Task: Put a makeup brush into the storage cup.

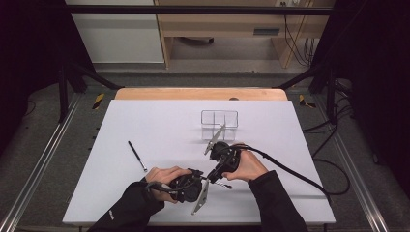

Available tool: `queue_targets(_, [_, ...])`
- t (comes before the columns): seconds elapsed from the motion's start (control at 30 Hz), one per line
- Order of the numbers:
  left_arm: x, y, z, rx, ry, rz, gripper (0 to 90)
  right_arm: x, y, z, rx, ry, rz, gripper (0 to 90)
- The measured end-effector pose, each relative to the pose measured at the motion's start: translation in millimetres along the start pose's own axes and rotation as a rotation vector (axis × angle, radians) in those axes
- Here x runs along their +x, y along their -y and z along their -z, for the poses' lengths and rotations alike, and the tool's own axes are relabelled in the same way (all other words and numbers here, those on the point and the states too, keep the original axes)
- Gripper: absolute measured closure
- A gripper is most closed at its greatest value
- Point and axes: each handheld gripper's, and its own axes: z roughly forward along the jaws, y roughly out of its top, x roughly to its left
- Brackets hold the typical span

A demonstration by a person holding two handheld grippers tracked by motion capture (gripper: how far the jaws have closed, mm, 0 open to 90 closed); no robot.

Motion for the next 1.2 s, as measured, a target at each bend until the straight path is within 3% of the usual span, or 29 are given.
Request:
queue_targets(0.6, [-2.8,-1.0,0.2,-0.001,0.022,-0.024,82.8,1.4,0.6,0.5,0.003,-0.006,0.008,84.1])
queue_targets(0.7, [-1.8,0.3,0.8,-0.003,0.018,0.0,82.8,1.7,1.2,1.7,-0.014,0.009,0.016,82.0])
queue_targets(0.9, [0.4,7.3,3.1,0.003,0.023,0.06,82.8,5.1,4.1,14.9,-0.086,0.079,0.019,69.0])
queue_targets(1.07, [0.3,14.7,4.2,0.008,0.029,0.12,82.8,7.3,11.0,34.4,-0.208,0.161,0.015,55.1])
queue_targets(1.2, [0.7,21.6,5.7,-0.003,0.039,0.189,82.7,7.0,17.5,44.0,-0.269,0.218,0.009,43.4])
